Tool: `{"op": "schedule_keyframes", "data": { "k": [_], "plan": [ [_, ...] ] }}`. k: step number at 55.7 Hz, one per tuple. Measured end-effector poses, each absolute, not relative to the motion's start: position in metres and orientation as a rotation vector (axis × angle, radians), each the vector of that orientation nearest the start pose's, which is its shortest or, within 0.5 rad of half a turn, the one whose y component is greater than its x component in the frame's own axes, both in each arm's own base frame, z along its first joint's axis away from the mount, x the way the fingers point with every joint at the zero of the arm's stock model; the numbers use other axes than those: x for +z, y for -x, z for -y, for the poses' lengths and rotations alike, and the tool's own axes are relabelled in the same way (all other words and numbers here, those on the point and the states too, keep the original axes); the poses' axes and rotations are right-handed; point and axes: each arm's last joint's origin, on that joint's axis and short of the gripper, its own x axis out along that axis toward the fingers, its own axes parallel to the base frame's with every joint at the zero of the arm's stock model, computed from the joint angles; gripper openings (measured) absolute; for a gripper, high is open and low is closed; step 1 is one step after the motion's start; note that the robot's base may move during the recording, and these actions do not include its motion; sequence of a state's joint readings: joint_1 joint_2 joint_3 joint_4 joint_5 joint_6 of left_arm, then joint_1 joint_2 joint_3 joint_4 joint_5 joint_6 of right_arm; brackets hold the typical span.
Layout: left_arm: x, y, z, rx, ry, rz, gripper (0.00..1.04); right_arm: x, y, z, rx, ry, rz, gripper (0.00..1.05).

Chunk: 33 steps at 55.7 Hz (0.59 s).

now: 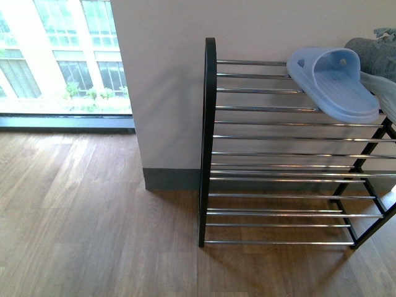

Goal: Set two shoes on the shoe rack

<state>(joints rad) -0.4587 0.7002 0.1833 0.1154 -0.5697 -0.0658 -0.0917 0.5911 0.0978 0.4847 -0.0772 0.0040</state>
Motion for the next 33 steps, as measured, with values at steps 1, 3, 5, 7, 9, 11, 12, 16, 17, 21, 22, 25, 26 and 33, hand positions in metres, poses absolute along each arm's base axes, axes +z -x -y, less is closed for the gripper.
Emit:
{"op": "schedule_keyframes", "data": {
  "k": [1,3,5,7,9,11,12,16,17,21,22,25,26,33],
  "plan": [
    [0.169,-0.137,0.051,0.12,-0.133,-0.346,0.02,0.185,-0.14,0.009,-0.031,-0.005,-0.01,0.01],
    [0.169,-0.137,0.05,0.121,-0.133,-0.346,0.02,0.183,-0.138,0.004,-0.022,-0.004,-0.01,0.01],
    [0.169,-0.137,0.05,0.121,-0.133,-0.346,0.02,0.182,-0.135,0.001,0.0,-0.003,-0.009,0.01],
    [0.169,-0.137,0.051,0.12,-0.133,-0.346,0.02,0.181,-0.133,0.0,0.004,-0.003,-0.007,0.01],
    [0.169,-0.137,0.05,0.121,-0.133,-0.346,0.02,0.18,-0.132,0.001,-0.005,-0.003,-0.006,0.01],
    [0.169,-0.137,0.05,0.122,-0.133,-0.346,0.02,0.179,-0.13,0.001,-0.005,-0.003,-0.006,0.01],
    [0.169,-0.137,0.05,0.121,-0.133,-0.346,0.02,0.179,-0.13,0.001,-0.005,-0.003,-0.006,0.01],
    [0.169,-0.137,0.051,0.12,-0.133,-0.346,0.02,0.176,-0.127,0.001,-0.004,-0.003,-0.008,0.01],
    [0.169,-0.137,0.051,0.12,-0.133,-0.346,0.02,0.176,-0.126,0.0,-0.004,-0.003,-0.008,0.01],
    [0.169,-0.137,0.051,0.12,-0.133,-0.346,0.02,0.173,-0.123,0.0,-0.003,-0.003,-0.005,0.01],
    [0.169,-0.137,0.051,0.12,-0.133,-0.346,0.02,0.172,-0.123,0.0,-0.003,-0.003,0.005,0.01],
    [0.169,-0.137,0.05,0.121,-0.133,-0.346,0.02,0.172,-0.122,0.001,-0.006,-0.003,0.014,0.01],
    [0.169,-0.137,0.05,0.121,-0.133,-0.346,0.02,0.173,-0.121,0.0,-0.005,-0.003,0.017,0.01],
    [0.169,-0.137,0.051,0.12,-0.133,-0.346,0.02,0.173,-0.118,0.0,-0.004,-0.003,0.022,0.01]
  ]
}}
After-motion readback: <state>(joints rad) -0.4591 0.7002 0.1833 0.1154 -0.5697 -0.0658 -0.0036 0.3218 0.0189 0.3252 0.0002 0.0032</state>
